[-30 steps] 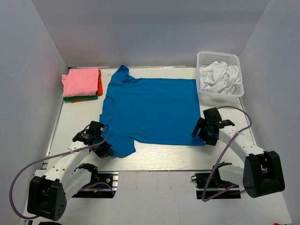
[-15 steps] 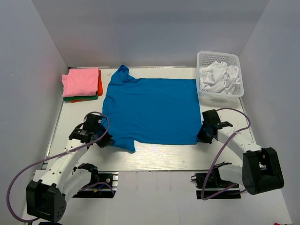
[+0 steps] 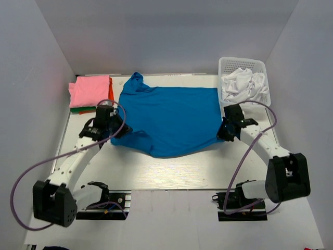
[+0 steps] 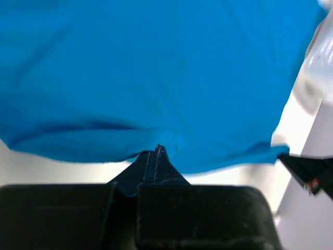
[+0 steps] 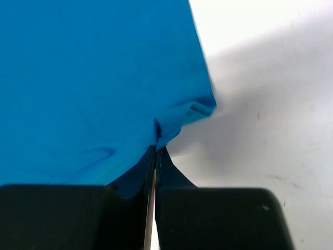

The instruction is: Fold and stack the t-shirts

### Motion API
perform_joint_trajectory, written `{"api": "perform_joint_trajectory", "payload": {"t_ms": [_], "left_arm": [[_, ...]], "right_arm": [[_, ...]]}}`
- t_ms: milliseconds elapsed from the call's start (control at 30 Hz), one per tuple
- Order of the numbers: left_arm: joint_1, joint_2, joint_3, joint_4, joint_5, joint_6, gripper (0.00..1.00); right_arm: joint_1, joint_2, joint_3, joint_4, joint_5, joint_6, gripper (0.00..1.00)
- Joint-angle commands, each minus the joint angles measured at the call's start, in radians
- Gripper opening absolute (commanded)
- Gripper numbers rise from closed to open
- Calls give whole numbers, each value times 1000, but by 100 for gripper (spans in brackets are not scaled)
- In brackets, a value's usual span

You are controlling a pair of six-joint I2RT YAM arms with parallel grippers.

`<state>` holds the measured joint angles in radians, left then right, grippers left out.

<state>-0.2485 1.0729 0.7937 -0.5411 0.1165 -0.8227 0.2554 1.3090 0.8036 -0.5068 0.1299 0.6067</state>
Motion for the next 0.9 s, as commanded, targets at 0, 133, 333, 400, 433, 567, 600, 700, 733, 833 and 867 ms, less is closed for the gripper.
{"api": "perform_joint_trajectory", "payload": {"t_ms": [0, 133, 333, 400, 433, 567, 600, 700, 733, 833, 867], "left_arm": [[9, 82, 102, 150, -86, 40, 0], [9, 225, 223, 239, -120, 91, 0], [18, 430, 386, 299, -225, 172, 0], [18, 528, 456, 313, -256, 207, 0], [18, 564, 482, 325, -287, 224, 0], [29, 792, 727, 246, -393, 281, 47], [38, 827, 786, 196, -374, 281, 76], [38, 874, 883, 90, -330, 323, 100], [38, 874, 883, 90, -309, 341, 100], [38, 776, 733, 128, -287, 341, 100], [29, 697, 689, 128, -287, 327, 100]], "right_arm": [[-10, 47, 106, 2, 37, -38, 0], [-19, 143, 216, 17, 39, -41, 0], [-41, 278, 331, 23, 86, -28, 0], [-48, 337, 379, 36, 97, -25, 0], [-53, 355, 397, 27, 106, -22, 16], [-51, 427, 499, -7, 157, -25, 42], [-47, 424, 505, -12, 163, -30, 47], [-33, 374, 485, 2, 146, -67, 68], [-24, 362, 461, 17, 119, -79, 74], [2, 314, 385, 63, 60, -94, 90], [16, 306, 366, 76, 28, -102, 90]]}}
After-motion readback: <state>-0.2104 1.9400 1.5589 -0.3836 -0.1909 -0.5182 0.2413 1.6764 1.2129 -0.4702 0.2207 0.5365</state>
